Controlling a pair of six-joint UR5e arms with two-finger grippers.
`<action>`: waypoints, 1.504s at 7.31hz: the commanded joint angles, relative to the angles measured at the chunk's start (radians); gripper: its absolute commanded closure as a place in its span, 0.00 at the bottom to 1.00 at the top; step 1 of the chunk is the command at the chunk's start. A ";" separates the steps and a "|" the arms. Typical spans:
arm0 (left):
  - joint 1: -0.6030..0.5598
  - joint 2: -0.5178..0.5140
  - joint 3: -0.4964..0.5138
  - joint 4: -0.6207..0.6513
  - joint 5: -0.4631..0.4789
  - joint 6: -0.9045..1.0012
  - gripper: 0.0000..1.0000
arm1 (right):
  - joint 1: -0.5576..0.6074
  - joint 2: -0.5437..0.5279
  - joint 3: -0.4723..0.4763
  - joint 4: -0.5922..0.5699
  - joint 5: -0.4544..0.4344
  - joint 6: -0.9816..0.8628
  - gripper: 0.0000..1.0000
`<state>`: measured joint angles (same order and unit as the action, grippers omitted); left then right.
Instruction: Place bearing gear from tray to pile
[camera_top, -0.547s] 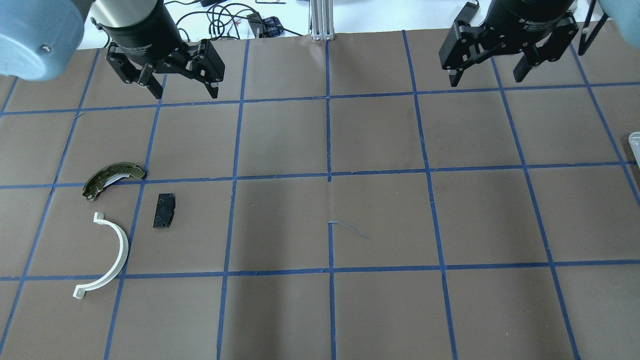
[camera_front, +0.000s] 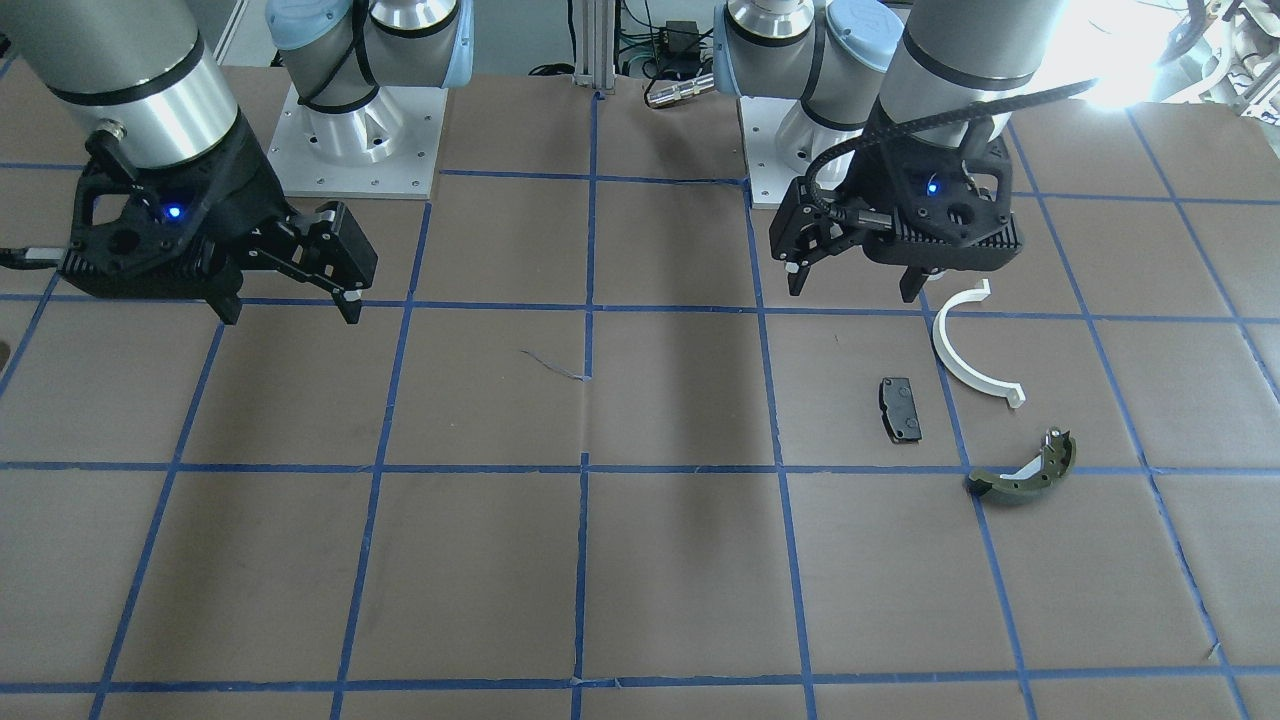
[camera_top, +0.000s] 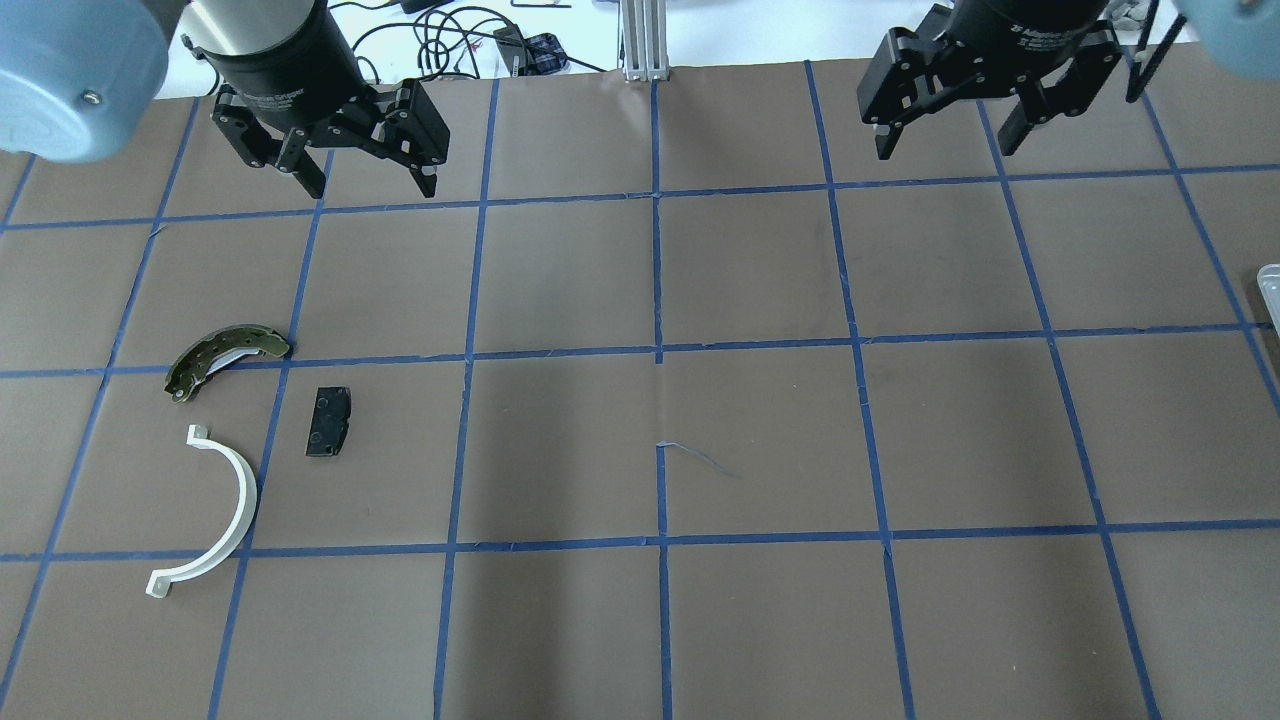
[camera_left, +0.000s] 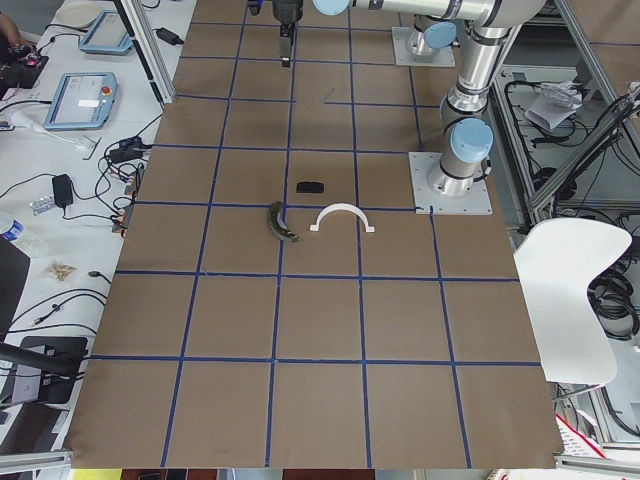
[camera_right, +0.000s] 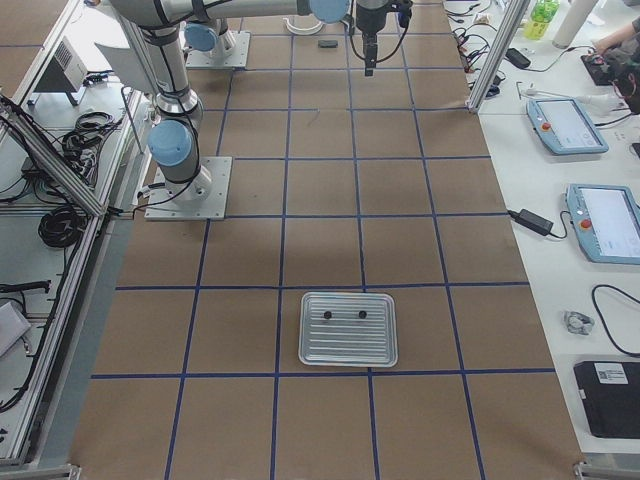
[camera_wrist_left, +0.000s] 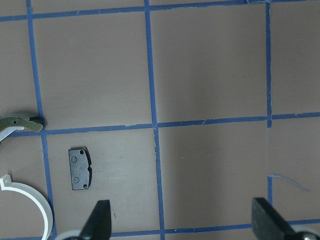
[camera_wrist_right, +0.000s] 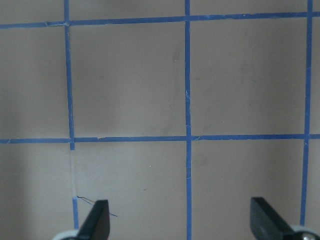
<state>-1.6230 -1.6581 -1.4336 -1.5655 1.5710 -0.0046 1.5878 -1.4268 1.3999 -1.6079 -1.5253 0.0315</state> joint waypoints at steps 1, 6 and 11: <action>0.000 0.000 0.001 0.001 0.001 0.000 0.00 | -0.003 0.016 0.033 -0.012 -0.001 0.001 0.00; 0.000 0.000 -0.001 -0.001 0.001 0.000 0.00 | -0.023 -0.001 0.082 -0.032 -0.095 -0.085 0.00; 0.000 0.000 -0.001 0.001 0.001 0.000 0.00 | -0.025 -0.017 0.088 -0.023 -0.049 -0.073 0.00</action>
<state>-1.6229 -1.6582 -1.4342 -1.5657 1.5723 -0.0046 1.5637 -1.4414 1.4873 -1.6345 -1.5755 -0.0424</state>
